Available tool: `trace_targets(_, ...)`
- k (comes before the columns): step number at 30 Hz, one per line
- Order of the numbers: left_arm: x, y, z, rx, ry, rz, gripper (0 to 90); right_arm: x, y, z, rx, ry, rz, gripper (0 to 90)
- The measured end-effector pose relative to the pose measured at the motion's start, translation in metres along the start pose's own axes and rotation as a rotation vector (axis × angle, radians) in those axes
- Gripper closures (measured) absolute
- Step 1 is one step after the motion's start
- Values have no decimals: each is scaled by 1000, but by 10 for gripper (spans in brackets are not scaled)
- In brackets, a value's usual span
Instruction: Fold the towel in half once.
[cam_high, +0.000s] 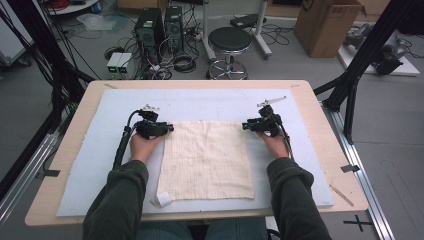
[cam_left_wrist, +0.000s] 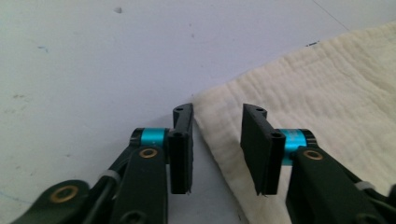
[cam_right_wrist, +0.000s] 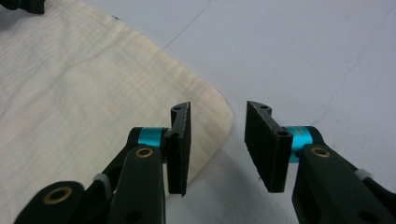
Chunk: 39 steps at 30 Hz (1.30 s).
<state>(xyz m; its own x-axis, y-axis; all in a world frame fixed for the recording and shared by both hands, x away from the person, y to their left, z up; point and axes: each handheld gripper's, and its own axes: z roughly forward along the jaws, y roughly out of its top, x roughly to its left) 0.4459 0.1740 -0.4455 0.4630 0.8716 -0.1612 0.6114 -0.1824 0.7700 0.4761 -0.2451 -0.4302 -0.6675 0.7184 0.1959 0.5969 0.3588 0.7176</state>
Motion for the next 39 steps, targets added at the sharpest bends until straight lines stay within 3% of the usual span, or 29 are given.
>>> trace_targets(3, -1, 0, 2, -7, 25, -5, 752, 0, -1, 9, 3, -5, 21, 667)
trace_targets(6, -2, 0, 2, -6, 15, 6, 860, 4, -2, 16, 28, -9, 4, 780)
trace_targets(7, -2, 0, 2, -5, 17, 1, 867, 4, -1, 16, 30, -13, 4, 833)
trace_targets(9, -2, 0, 2, -4, 10, -8, 874, 3, 2, 16, 30, -3, 10, 850)
trace_targets(13, 2, 2, -1, -8, 9, -14, 879, 4, 9, 12, 24, 3, 7, 857)
trace_targets(20, 10, 12, -16, -60, -10, -42, 879, 8, 23, 6, 5, -1, -26, 859)
trace_targets(26, 7, 32, -30, -103, -30, -5, 879, 8, 31, -2, -34, 12, -16, 859)
trace_targets(29, 7, 36, -36, -135, -74, -17, 879, 9, 35, -10, -97, 67, -4, 859)
trace_targets(34, 6, 32, -38, -86, -110, 21, 879, 8, 30, -10, -85, 105, -1, 859)
trace_targets(39, 4, 28, -45, -106, -136, 24, 879, 9, 22, -12, -102, 151, -10, 859)
